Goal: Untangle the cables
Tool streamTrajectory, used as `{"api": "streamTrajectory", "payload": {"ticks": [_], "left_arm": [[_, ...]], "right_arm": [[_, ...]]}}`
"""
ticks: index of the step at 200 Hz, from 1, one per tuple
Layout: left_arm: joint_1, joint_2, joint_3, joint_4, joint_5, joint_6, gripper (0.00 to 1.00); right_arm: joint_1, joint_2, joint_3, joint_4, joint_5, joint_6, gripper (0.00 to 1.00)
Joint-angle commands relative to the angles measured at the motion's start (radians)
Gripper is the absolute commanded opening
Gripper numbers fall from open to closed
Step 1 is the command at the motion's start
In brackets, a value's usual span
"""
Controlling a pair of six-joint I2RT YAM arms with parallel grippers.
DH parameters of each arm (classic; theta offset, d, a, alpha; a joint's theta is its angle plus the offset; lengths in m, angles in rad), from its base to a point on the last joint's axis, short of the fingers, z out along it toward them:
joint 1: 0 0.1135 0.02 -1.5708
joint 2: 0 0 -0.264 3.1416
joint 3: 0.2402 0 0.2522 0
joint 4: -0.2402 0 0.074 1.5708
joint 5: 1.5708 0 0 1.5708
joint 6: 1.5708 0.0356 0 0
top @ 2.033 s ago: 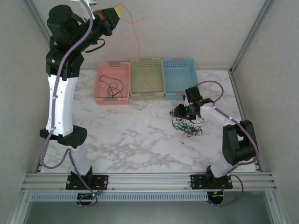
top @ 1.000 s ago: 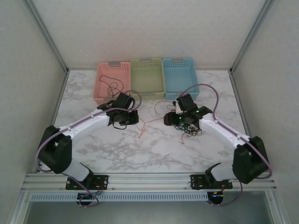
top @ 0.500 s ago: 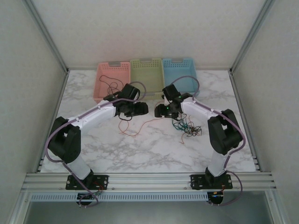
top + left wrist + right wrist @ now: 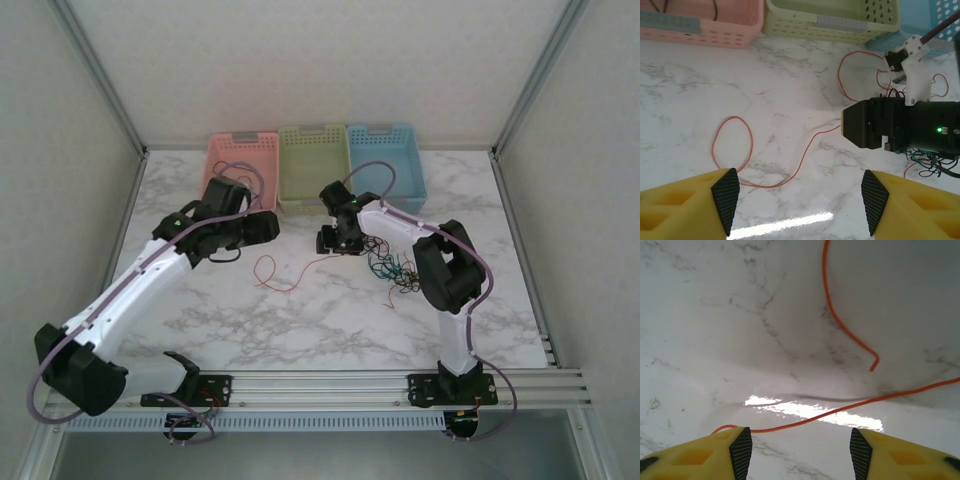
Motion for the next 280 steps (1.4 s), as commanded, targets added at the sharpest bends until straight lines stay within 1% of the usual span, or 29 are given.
{"api": "streamTrajectory", "payload": {"ticks": [1, 27, 44, 72, 104, 142, 158, 193, 216, 229, 245, 264, 280], "left_arm": [[0.012, -0.055, -0.016, -0.103, -0.064, 0.028, 0.69], [0.017, -0.107, -0.026, -0.136, -0.085, 0.042, 0.70], [0.018, -0.134, -0.036, -0.150, -0.087, 0.054, 0.70], [0.027, -0.169, -0.063, -0.157, -0.095, 0.069, 0.70], [0.034, -0.189, -0.075, -0.164, -0.096, 0.089, 0.70], [0.038, -0.200, -0.087, -0.169, -0.103, 0.111, 0.70], [0.040, -0.204, -0.094, -0.172, -0.110, 0.117, 0.70], [0.040, -0.213, -0.105, -0.177, -0.134, 0.135, 0.70], [0.041, -0.215, -0.112, -0.185, -0.151, 0.149, 0.70], [0.041, -0.217, -0.117, -0.188, -0.160, 0.157, 0.70], [0.043, -0.221, -0.119, -0.189, -0.168, 0.163, 0.70], [0.045, -0.225, -0.119, -0.195, -0.174, 0.171, 0.70], [0.046, -0.231, -0.123, -0.197, -0.178, 0.180, 0.70]], "right_arm": [[0.027, 0.031, 0.030, -0.047, 0.037, 0.146, 0.56], [0.054, 0.064, 0.054, -0.042, 0.041, 0.254, 0.56], [0.072, 0.096, 0.092, -0.082, 0.078, 0.294, 0.55], [0.075, 0.129, 0.108, -0.096, 0.109, 0.334, 0.49], [0.077, 0.151, 0.130, -0.109, 0.139, 0.343, 0.36], [0.076, 0.102, 0.112, -0.109, 0.171, 0.339, 0.08], [0.077, 0.055, 0.096, -0.110, 0.188, 0.325, 0.00], [0.077, -0.096, 0.117, -0.147, 0.200, 0.235, 0.00], [0.076, -0.213, 0.188, -0.156, 0.190, 0.129, 0.00], [0.077, -0.246, 0.277, -0.187, 0.220, 0.061, 0.00], [0.076, -0.244, 0.423, -0.232, 0.257, -0.033, 0.00], [0.077, -0.201, 0.596, -0.243, 0.290, -0.140, 0.00], [0.077, -0.136, 0.746, -0.246, 0.321, -0.215, 0.00]]}}
